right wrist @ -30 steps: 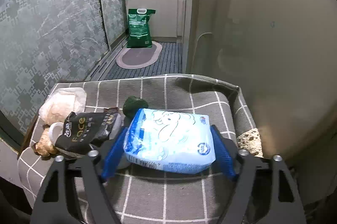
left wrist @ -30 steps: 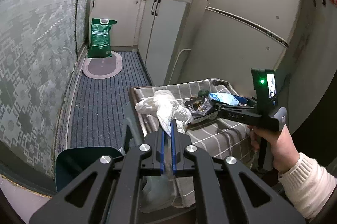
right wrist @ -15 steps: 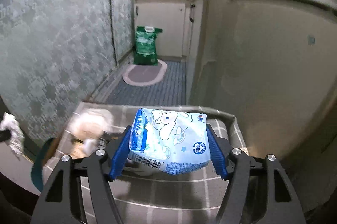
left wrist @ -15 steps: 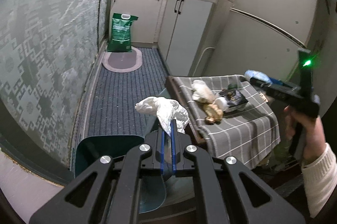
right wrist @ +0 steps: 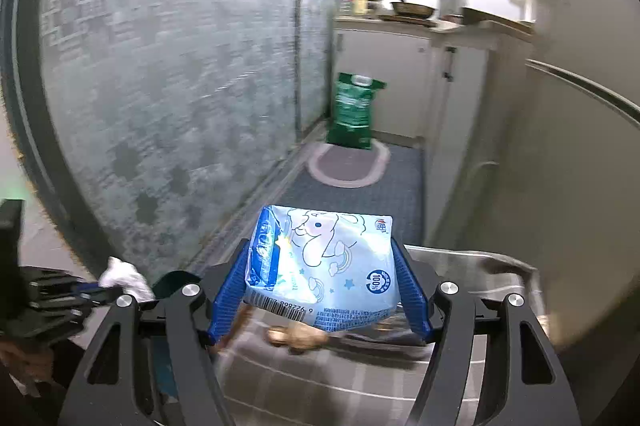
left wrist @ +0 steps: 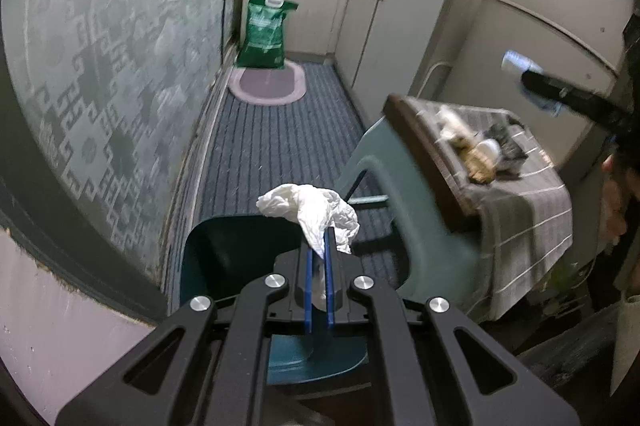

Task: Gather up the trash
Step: 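Carry the tissue in the left gripper and the wipe pack in the right gripper over the teal bin, then open the left gripper to drop the tissue while the right gripper releases the wipe pack into the bin, then grasp the white bottle cap with the left gripper while the right gripper grasps the green lid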

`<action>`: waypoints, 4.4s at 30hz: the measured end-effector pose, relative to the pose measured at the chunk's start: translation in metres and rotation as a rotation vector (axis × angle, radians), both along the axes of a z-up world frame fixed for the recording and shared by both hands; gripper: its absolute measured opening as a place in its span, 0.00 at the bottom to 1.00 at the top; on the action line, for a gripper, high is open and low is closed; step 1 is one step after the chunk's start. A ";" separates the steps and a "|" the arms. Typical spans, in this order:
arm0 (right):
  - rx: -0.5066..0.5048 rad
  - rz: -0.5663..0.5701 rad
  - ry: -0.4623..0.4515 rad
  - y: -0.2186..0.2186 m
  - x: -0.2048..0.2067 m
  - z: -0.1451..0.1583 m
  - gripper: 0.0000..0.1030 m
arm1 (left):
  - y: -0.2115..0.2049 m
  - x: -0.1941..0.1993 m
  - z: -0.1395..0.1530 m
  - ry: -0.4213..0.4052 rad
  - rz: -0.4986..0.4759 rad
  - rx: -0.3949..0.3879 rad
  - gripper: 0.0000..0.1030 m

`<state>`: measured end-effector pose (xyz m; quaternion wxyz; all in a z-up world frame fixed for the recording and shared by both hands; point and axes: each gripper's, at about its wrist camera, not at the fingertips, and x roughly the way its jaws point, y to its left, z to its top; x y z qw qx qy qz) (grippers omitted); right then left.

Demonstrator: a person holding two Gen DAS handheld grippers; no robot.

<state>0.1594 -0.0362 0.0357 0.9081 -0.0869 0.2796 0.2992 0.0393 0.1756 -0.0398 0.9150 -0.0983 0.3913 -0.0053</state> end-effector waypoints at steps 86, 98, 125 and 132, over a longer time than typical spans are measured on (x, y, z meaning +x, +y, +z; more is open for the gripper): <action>-0.364 0.383 0.376 0.192 -0.058 -0.215 0.74 | 0.021 -0.088 0.099 -0.322 0.122 0.109 0.54; -0.174 0.396 0.225 0.165 -0.066 -0.111 0.69 | 0.009 -0.084 0.111 -0.365 0.126 0.109 0.61; -0.012 0.084 0.105 -0.031 0.019 -0.004 0.61 | -0.072 -0.003 0.092 -0.311 -0.005 0.066 0.55; -0.024 0.051 0.153 -0.067 0.053 -0.003 0.56 | -0.102 0.029 0.074 -0.244 -0.067 0.023 0.47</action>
